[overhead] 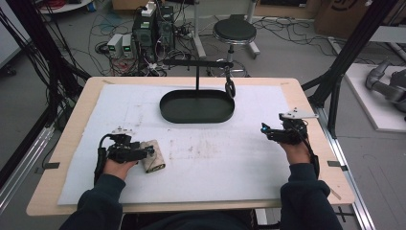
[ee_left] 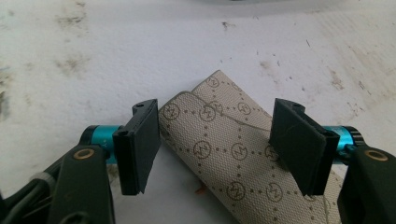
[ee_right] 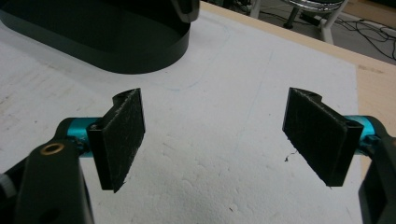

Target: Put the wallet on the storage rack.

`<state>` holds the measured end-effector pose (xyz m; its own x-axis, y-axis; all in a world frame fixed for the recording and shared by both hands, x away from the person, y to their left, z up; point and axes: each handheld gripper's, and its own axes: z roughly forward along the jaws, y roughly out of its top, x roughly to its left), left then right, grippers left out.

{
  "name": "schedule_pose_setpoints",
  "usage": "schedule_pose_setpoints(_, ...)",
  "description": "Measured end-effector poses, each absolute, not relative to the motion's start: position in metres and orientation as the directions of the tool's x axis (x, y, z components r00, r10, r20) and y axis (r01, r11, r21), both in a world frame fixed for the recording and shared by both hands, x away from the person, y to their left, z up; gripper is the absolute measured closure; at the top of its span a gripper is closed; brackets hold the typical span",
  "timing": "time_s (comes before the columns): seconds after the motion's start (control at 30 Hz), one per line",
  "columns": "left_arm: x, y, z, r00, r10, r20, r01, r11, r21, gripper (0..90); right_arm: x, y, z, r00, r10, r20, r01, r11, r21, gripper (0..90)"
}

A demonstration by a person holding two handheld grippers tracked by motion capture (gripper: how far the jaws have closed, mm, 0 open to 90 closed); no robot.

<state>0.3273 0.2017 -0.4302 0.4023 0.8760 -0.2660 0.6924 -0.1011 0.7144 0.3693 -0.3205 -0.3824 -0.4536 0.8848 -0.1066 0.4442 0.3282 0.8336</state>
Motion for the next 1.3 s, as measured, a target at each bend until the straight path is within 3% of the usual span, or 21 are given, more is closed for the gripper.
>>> schedule_pose_setpoints(0.2,0.337,0.194,-0.433,0.55,0.81,-0.205,0.61,-0.221,0.761,41.8,0.37,-0.32,-0.383,-0.454,0.885,-0.108,0.448,0.331,0.831,21.5)
schedule_pose_setpoints(0.3,0.337,0.191,-0.431,0.565,0.808,-0.168,0.577,-0.242,0.78,43.1,0.37,-0.32,-0.384,-0.458,0.882,-0.112,0.449,0.339,0.827,21.5)
schedule_pose_setpoints(0.33,0.336,0.19,-0.431,0.554,0.815,-0.171,0.58,-0.23,0.781,42.5,0.371,-0.319,-0.384,-0.459,0.882,-0.111,0.452,0.339,0.825,21.6)
schedule_pose_setpoints(0.4,0.333,0.186,-0.429,0.526,0.828,-0.193,0.596,-0.197,0.778,33.0,0.371,-0.319,-0.384,-0.459,0.881,-0.111,0.453,0.34,0.824,21.6)
schedule_pose_setpoints(0.5,0.323,0.178,-0.429,0.501,0.848,-0.174,0.601,-0.197,0.775,29.4,0.371,-0.32,-0.384,-0.459,0.881,-0.114,0.452,0.342,0.824,21.8)
schedule_pose_setpoints(0.57,0.319,0.173,-0.431,0.476,0.866,-0.153,0.614,-0.203,0.763,25.9,0.371,-0.32,-0.384,-0.473,0.874,-0.11,0.45,0.347,0.822,28.2)
schedule_pose_setpoints(0.77,0.319,0.164,-0.438,0.47,0.873,-0.131,0.627,-0.226,0.746,20.6,0.37,-0.318,-0.384,-0.479,0.871,-0.113,0.448,0.353,0.822,27.8)
schedule_pose_setpoints(0.9,0.324,0.167,-0.437,0.535,0.837,-0.116,0.605,-0.284,0.744,22.2,0.37,-0.32,-0.384,-0.475,0.873,-0.11,0.449,0.348,0.823,26.8)
schedule_pose_setpoints(1.07,0.335,0.178,-0.439,0.676,0.728,-0.115,0.525,-0.367,0.768,29.4,0.37,-0.319,-0.384,-0.476,0.873,-0.109,0.449,0.347,0.823,26.7)
schedule_pose_setpoints(1.3,0.327,0.168,-0.435,0.579,0.804,-0.135,0.584,-0.294,0.757,23.6,0.371,-0.319,-0.384,-0.479,0.871,-0.111,0.452,0.353,0.82,26.7)
